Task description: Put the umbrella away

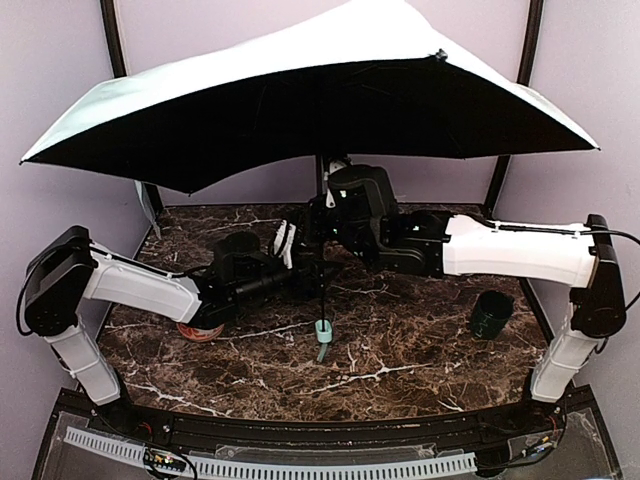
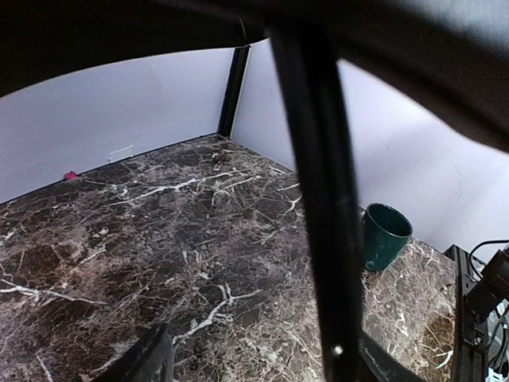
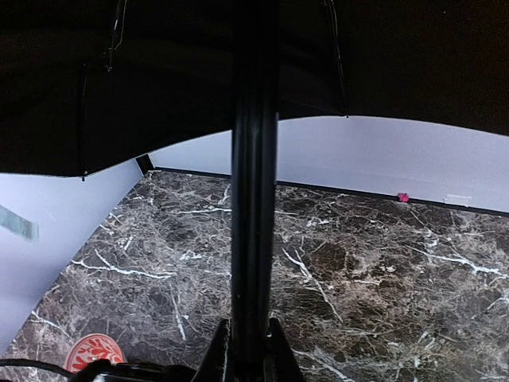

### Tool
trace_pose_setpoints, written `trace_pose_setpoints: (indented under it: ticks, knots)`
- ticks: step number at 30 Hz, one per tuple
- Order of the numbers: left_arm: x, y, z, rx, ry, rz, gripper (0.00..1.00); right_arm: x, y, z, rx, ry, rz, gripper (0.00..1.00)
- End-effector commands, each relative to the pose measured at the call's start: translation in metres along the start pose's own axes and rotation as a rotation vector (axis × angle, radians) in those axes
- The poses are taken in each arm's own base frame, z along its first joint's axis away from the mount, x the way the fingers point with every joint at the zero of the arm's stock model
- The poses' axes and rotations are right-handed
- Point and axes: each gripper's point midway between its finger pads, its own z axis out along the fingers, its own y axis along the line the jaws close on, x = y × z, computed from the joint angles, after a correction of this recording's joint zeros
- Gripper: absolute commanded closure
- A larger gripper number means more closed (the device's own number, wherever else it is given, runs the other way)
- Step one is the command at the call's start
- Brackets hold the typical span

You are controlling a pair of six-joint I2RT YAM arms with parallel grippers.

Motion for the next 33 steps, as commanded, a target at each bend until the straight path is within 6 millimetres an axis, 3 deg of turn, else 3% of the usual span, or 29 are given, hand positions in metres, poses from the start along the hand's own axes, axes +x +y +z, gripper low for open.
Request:
trace_pose_setpoints:
  ticks: [1, 3, 5, 7, 8, 9, 10, 11, 16, 20, 23, 27, 33]
  knots:
    - [0.007, -0.009, 0.005, 0.065, 0.011, -0.035, 0.30, -0.050, 0.011, -0.022, -0.056, -0.140, 0.141, 1.00]
    - [0.012, -0.010, 0.008, 0.074, 0.024, -0.058, 0.33, -0.052, 0.009, -0.025, -0.064, -0.151, 0.159, 1.00]
    - [0.010, -0.014, 0.006, 0.100, 0.014, -0.069, 0.55, -0.053, 0.008, -0.028, -0.065, -0.157, 0.162, 1.00]
    - [0.008, -0.017, 0.003, 0.119, 0.003, -0.086, 0.84, -0.055, 0.006, -0.030, -0.067, -0.160, 0.151, 1.00]
    - [0.008, -0.019, 0.001, 0.126, 0.002, -0.095, 0.95, -0.056, 0.009, -0.032, -0.086, -0.165, 0.133, 1.00]
    - [0.007, -0.021, -0.001, 0.139, 0.000, -0.103, 1.00, -0.056, 0.012, -0.034, -0.112, -0.171, 0.106, 1.00]
    - [0.006, -0.025, -0.004, 0.164, -0.001, -0.109, 1.00, -0.055, 0.016, -0.034, -0.137, -0.176, 0.073, 1.00]
    - [0.004, -0.031, -0.007, 0.195, -0.003, -0.112, 1.00, -0.071, 0.017, -0.048, -0.173, -0.210, 0.062, 0.93]
    - [-0.018, -0.067, -0.036, 0.404, -0.078, -0.130, 1.00, -0.087, 0.013, -0.070, -0.248, -0.259, -0.052, 0.34]
    - [-0.028, -0.089, -0.051, 0.543, -0.079, -0.155, 1.00, -0.095, 0.015, -0.087, -0.425, -0.301, -0.048, 0.10]
    - [-0.033, -0.105, -0.061, 0.651, -0.072, -0.186, 1.00, -0.105, 0.003, -0.095, -0.551, -0.344, 0.053, 0.03]
    - [-0.043, -0.115, -0.075, 0.732, -0.127, -0.222, 1.00, -0.113, -0.006, -0.096, -0.633, -0.378, 0.140, 0.03]
    - [-0.030, -0.128, -0.066, 0.744, -0.074, -0.220, 1.00, -0.139, -0.026, -0.100, -0.729, -0.481, 0.335, 0.05]
